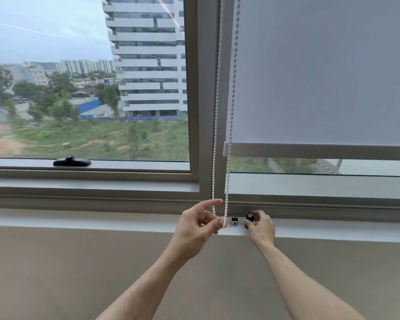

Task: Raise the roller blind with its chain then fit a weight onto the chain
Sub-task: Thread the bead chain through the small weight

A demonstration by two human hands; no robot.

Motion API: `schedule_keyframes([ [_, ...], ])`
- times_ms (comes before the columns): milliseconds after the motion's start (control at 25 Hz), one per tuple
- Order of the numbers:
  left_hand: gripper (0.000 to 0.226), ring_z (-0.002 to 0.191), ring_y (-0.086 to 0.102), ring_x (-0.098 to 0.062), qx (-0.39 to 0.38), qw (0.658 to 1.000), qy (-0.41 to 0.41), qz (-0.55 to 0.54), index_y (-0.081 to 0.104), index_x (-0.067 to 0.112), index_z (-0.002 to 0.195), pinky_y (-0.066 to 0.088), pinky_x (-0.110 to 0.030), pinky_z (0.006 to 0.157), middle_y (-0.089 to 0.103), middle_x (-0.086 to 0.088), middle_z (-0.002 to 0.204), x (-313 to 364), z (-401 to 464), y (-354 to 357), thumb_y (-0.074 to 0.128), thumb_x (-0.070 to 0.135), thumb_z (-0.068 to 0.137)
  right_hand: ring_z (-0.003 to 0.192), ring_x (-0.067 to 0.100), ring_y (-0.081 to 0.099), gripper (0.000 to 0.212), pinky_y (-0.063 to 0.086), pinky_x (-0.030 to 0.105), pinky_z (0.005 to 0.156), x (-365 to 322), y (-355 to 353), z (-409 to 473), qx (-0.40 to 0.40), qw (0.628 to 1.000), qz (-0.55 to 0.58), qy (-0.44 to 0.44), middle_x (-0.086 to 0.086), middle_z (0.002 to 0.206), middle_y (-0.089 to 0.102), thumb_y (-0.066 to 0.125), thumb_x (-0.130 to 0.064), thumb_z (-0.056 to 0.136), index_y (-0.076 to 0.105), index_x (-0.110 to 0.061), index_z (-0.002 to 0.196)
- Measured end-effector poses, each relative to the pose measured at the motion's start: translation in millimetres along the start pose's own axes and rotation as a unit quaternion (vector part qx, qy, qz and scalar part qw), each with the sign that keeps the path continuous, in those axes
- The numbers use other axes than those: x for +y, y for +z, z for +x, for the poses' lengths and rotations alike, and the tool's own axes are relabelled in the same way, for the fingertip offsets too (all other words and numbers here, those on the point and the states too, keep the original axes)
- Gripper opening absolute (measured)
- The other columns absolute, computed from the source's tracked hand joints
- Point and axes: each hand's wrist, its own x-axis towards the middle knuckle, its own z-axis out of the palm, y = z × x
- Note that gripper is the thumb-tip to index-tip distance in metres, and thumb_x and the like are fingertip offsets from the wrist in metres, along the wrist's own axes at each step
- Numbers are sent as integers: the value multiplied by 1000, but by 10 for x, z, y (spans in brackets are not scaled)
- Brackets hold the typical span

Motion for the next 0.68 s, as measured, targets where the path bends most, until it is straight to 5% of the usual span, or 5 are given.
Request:
schedule_keyframes([
  [240,40,68,60,-9,-9,1000,-3,3,64,33,113,51,-26,71,73,7,76,-26,36,-49,79,13,81,91,27,64,18,44,29,74,-113,-53,-131,-3,991,127,-33,3,91,67,69,-5,85,58,-17,94],
  [440,41,60,50,3,15,994,28,100,64,41,111,37,-16,63,74,19,87,-18,69,-107,82,24,78,87,24,70,18,52,29,77,-324,-162,-444,-67,972,214,-67,5,89,67,62,-2,92,54,-18,95],
  [680,44,105,52,8,25,980,79,182,60,50,108,36,-7,79,67,35,103,55,53,-135,82,31,75,81,13,63,29,59,34,65,-702,-337,-825,-136,944,262,-150,-4,89,63,65,-1,90,61,-28,98],
])
